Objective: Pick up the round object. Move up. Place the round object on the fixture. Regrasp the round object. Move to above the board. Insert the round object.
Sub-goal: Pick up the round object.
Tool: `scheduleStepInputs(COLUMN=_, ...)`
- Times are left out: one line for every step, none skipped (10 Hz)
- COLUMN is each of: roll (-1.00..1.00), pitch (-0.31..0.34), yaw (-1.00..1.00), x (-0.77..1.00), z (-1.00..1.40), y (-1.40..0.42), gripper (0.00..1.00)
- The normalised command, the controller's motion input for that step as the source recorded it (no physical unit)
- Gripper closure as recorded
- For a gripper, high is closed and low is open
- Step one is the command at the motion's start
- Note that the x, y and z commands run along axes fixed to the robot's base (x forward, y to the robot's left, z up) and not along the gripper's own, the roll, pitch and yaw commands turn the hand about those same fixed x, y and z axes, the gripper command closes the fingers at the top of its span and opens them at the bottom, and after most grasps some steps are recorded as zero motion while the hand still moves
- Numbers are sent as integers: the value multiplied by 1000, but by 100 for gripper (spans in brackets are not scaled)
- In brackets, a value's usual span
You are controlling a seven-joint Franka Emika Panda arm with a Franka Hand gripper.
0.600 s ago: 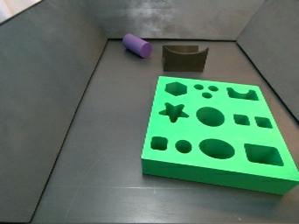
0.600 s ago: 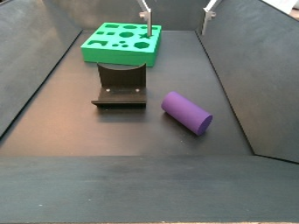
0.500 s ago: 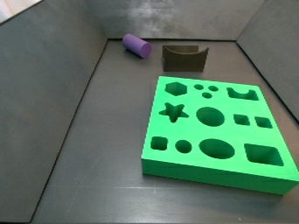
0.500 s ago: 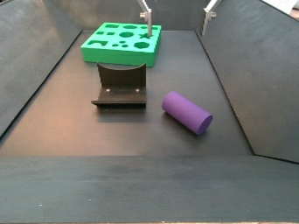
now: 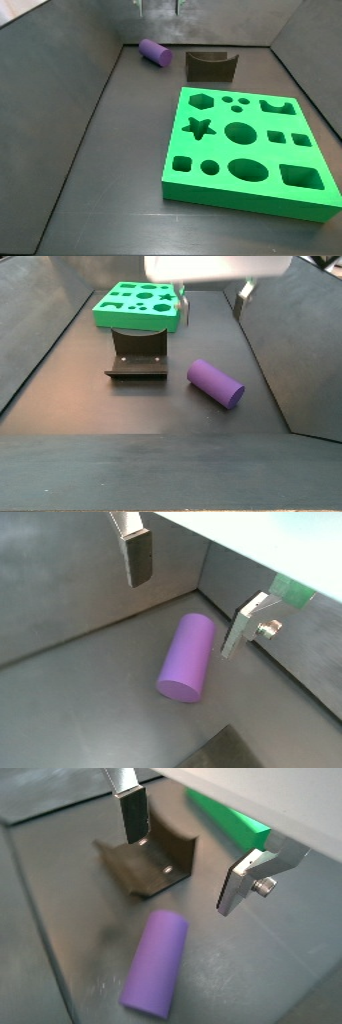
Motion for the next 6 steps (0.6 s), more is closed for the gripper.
scheduleStepInputs(roll=0, pitch=-153, yaw=446, x=0, z=-931, y=217, gripper=0)
scheduleStepInputs(roll=131, pitch=-60, yaw=371, x=0, z=-909, y=29, gripper=0)
scheduleStepInputs(roll=160, pitch=-44, yaw=363, x=0, z=-920, y=0, gripper=0)
scheduleStepInputs(roll=130, pitch=-61, yaw=369, x=0, z=-969, y=0, gripper=0)
scheduleStepInputs(roll=124, pitch=-74, yaw=374, x=0, z=-977, y=0, gripper=0)
scheduleStepInputs(roll=127, pitch=-89, yaw=371, x=0, z=-974, y=0, gripper=0)
